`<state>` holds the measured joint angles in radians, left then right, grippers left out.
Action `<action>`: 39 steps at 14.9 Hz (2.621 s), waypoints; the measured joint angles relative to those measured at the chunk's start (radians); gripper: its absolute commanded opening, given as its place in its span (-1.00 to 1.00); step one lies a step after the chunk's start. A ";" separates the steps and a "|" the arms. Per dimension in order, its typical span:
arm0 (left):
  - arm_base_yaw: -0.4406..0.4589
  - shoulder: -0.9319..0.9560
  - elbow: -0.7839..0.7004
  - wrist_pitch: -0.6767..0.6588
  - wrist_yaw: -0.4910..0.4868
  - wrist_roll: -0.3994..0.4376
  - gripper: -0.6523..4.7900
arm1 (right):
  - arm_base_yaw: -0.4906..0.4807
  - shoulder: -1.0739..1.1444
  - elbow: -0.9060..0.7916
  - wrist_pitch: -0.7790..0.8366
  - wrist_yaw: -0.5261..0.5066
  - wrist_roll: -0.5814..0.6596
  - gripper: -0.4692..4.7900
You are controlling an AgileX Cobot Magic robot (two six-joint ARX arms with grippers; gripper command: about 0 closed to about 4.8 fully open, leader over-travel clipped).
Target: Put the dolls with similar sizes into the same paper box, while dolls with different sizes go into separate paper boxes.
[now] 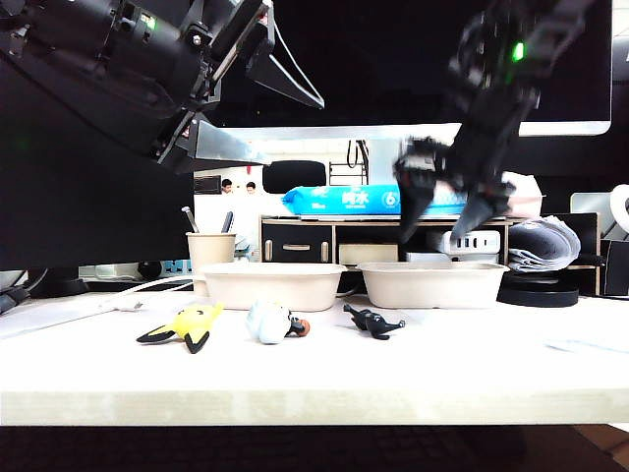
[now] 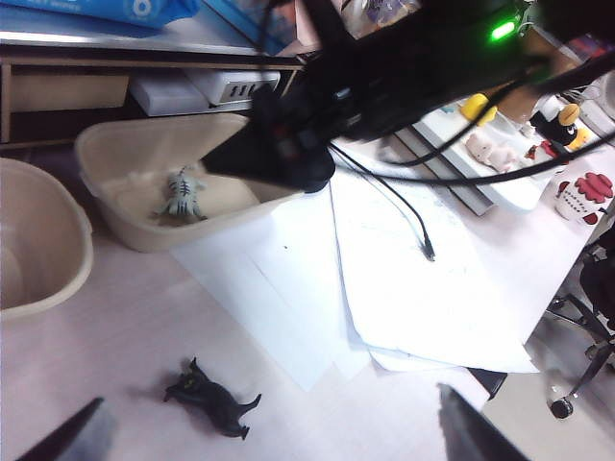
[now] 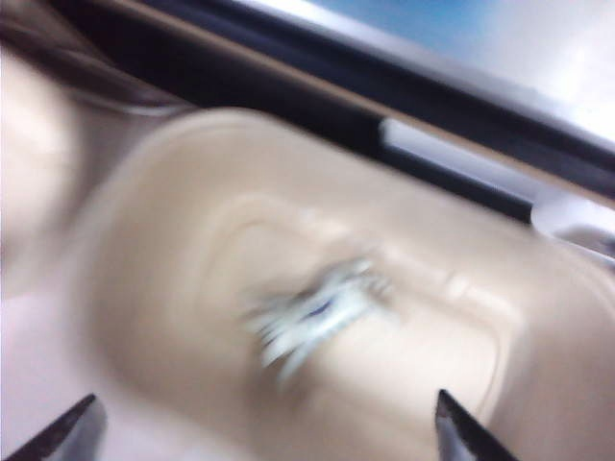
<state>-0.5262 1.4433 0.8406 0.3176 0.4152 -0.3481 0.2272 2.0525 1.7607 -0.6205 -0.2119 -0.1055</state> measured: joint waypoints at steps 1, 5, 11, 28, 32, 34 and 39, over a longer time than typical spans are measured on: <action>0.008 -0.008 0.000 -0.004 0.000 0.001 1.00 | 0.009 -0.047 0.000 -0.023 -0.006 0.000 0.82; 0.085 -0.105 0.000 -0.073 -0.005 0.021 1.00 | 0.076 -0.288 0.013 -0.154 -0.039 0.025 0.81; 0.109 -0.232 0.000 -0.417 0.066 0.081 1.00 | 0.245 -0.294 -0.135 -0.297 -0.053 0.066 0.65; 0.105 -0.210 0.000 -0.565 0.094 0.130 1.00 | 0.255 -0.126 -0.424 0.177 -0.076 0.086 0.65; 0.105 -0.210 0.000 -0.562 0.094 0.130 1.00 | 0.255 -0.079 -0.414 0.171 -0.056 0.084 -0.37; 0.105 -0.210 0.000 -0.562 0.094 0.130 1.00 | 0.251 -0.066 -0.411 0.180 -0.051 0.082 -0.83; 0.105 -0.210 0.000 -0.562 0.094 0.130 1.00 | 0.253 -0.076 -0.412 0.161 -0.054 0.079 -0.83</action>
<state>-0.4210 1.2331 0.8406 -0.2440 0.5091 -0.2176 0.4797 1.9770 1.3483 -0.4599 -0.2657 -0.0265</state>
